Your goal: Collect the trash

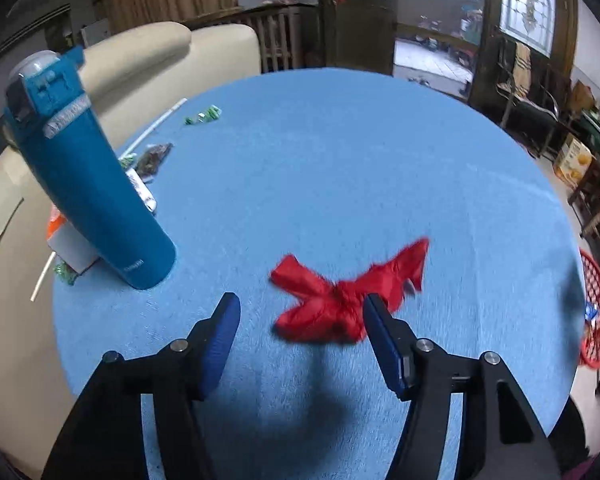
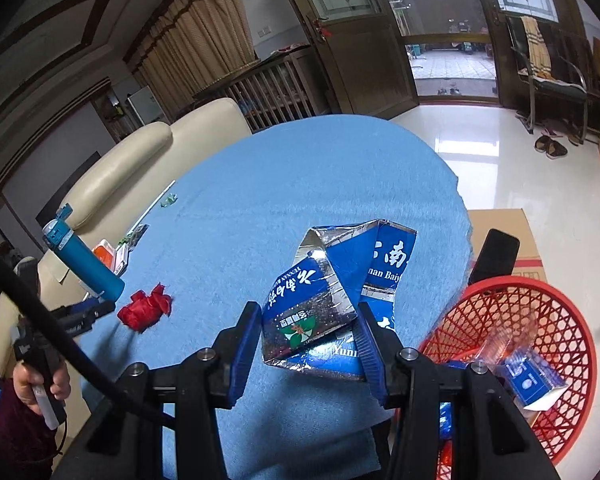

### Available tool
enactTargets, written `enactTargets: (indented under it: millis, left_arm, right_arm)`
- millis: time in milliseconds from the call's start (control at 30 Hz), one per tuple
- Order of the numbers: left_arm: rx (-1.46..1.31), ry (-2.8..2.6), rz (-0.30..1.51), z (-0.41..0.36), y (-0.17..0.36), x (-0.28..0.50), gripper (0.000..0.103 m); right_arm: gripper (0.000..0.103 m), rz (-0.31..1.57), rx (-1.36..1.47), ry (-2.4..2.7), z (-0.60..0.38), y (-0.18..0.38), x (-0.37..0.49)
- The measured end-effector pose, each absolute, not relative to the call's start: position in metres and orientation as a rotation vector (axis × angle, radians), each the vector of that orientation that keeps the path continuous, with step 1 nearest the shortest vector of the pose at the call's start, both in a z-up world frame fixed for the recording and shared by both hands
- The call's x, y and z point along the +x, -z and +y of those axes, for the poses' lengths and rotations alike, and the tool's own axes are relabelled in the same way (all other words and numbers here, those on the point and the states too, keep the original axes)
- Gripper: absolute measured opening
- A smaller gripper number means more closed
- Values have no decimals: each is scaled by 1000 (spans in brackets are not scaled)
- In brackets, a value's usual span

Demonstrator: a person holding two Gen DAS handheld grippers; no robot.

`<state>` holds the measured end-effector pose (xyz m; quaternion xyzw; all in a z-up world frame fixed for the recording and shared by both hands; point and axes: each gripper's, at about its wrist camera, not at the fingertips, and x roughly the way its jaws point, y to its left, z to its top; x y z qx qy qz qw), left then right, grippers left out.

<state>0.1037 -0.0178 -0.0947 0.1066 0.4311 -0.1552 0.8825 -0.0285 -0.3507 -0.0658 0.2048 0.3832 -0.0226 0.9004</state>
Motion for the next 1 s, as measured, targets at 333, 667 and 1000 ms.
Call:
enactTargets:
  millis: [333,667,1000]
  left_arm:
    - [262,413,1004,-56,138,135,73]
    - [208,364,954,-71,114,120,42]
    - [316,324,685,-117,21,58,42]
  right_arm:
    - [50,807,398,8,-329,66,-21]
    - [50,782,387,1,-326,61,-24]
    - [50,697,359,-24,-325,34,-35]
